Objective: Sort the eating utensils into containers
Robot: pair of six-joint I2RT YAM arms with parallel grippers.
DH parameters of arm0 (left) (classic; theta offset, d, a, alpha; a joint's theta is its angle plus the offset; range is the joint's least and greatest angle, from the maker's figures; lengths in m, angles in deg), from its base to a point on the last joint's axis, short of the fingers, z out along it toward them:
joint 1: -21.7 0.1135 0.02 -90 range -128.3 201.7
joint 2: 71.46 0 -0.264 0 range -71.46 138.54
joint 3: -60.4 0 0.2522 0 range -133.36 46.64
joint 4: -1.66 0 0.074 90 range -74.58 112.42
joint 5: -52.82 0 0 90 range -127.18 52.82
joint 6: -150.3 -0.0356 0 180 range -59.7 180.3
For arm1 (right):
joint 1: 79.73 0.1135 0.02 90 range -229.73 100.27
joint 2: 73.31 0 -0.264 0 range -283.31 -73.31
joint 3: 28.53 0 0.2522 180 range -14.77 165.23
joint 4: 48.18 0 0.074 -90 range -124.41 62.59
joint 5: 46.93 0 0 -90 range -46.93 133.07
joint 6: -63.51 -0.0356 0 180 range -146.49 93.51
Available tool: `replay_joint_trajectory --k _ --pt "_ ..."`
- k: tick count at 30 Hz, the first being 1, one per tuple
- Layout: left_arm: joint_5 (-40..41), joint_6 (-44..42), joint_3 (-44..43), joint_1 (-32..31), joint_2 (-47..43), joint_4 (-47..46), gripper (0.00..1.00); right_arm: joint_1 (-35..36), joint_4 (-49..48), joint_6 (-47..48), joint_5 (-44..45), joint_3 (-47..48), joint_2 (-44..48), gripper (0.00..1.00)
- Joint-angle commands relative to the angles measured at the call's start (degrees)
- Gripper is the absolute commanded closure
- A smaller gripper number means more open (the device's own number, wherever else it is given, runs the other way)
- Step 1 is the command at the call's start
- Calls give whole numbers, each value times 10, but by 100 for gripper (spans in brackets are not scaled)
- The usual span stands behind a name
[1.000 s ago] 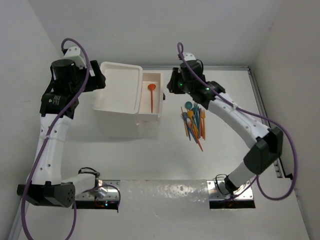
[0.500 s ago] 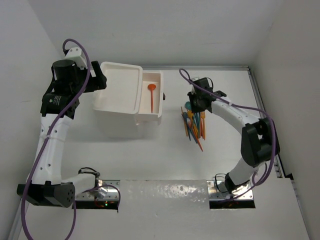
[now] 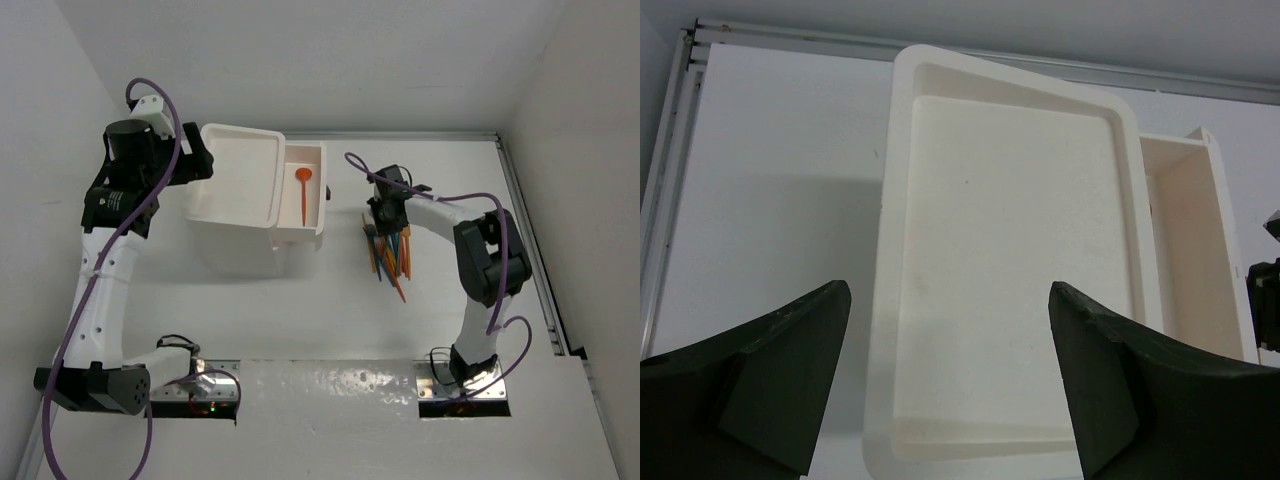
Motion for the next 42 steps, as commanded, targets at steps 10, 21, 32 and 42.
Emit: replay_joint_trajectory --k 10,21,32,42 --pt "10 -1 0 -5 4 -16 22 1 -22 -1 40 21 -42 82" --pt "6 0 1 -6 10 -19 22 3 -32 3 44 12 -45 95" --pt "5 1 -3 -5 9 -19 22 2 -23 14 54 24 31 100" --pt "-2 4 -2 -5 7 -25 22 2 16 -6 44 79 95 100"
